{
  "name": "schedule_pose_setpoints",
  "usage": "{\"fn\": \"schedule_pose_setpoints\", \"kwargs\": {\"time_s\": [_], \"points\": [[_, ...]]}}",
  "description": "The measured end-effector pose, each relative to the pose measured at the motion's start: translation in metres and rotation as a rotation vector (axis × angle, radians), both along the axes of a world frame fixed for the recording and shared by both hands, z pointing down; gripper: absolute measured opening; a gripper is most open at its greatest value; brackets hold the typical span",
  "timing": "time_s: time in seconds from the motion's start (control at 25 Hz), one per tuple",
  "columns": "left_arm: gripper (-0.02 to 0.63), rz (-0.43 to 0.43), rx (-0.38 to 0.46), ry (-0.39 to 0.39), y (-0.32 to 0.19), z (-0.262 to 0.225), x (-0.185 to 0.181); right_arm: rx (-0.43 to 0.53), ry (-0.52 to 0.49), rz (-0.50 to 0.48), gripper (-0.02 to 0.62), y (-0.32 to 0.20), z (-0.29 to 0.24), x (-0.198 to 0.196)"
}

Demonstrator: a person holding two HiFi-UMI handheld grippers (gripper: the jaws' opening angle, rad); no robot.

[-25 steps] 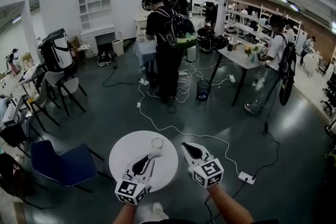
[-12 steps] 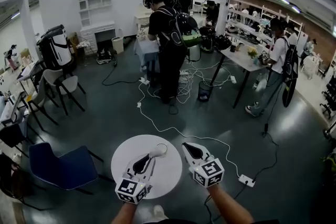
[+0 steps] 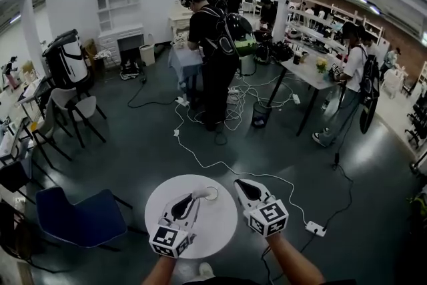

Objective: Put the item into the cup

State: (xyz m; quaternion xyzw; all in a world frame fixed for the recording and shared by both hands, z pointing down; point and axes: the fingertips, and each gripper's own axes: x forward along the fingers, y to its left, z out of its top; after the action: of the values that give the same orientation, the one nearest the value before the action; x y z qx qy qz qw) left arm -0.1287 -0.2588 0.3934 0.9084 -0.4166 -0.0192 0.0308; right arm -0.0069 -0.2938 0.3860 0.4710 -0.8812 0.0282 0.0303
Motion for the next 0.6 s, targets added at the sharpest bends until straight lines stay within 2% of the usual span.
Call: {"fn": "schedule_pose_setpoints", "kwargs": {"time_s": [0.6], "points": [[0.058, 0.043, -0.040, 0.004, -0.042, 0.036, -0.031, -0.049, 0.007, 0.024, 0.017, -0.035, 0.033, -0.033]]}}
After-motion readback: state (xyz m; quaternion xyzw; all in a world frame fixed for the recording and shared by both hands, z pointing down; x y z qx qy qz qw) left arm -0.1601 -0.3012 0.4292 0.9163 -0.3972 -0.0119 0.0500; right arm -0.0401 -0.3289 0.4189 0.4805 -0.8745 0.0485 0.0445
